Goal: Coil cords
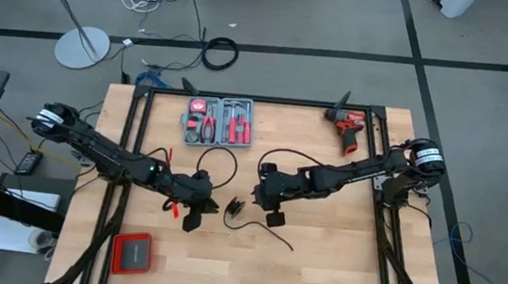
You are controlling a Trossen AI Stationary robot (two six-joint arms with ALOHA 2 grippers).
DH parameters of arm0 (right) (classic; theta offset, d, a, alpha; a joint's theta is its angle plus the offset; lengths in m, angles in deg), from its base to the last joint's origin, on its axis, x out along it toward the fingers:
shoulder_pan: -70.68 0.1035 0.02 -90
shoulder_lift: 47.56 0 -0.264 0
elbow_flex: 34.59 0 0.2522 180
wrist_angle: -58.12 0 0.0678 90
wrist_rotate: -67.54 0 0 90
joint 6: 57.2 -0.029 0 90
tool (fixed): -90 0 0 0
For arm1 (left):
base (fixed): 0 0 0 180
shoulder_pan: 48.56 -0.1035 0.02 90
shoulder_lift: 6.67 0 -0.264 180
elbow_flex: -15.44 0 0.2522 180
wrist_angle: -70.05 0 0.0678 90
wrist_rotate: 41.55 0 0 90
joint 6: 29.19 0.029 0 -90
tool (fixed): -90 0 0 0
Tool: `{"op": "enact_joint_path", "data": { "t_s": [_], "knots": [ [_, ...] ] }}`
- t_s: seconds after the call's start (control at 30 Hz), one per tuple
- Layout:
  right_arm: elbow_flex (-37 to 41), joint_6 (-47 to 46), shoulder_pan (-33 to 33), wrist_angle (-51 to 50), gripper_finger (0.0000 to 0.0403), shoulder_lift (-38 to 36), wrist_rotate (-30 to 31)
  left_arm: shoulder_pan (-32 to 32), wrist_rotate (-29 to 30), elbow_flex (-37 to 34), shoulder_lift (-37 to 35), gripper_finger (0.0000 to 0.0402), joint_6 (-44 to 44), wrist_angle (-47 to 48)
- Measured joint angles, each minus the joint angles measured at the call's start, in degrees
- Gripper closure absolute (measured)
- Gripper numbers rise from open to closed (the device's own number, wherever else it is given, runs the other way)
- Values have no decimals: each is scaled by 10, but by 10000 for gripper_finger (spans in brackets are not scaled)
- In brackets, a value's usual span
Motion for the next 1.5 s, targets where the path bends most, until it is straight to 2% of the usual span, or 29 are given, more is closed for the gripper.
{"op": "enact_joint_path", "data": {
  "t_s": [0.23,0.63,0.93,1.17,1.3,1.5],
  "knots": [
    [0,-47,0,-10,287,0,0,0,0,0,0,330,-14,0],
    [0,-71,0,-10,287,0,-1,0,1,0,0,330,-16,-2],
    [0,-133,17,-43,288,0,-2,0,25,0,0,330,-11,-21],
    [2,-184,45,-61,288,0,0,-4,41,0,46,330,-3,-79],
    [4,-178,59,-55,288,0,37,-21,41,0,77,330,-9,-121],
    [43,-165,59,6,288,0,61,-43,35,0,87,330,-66,-105]
  ]
}}
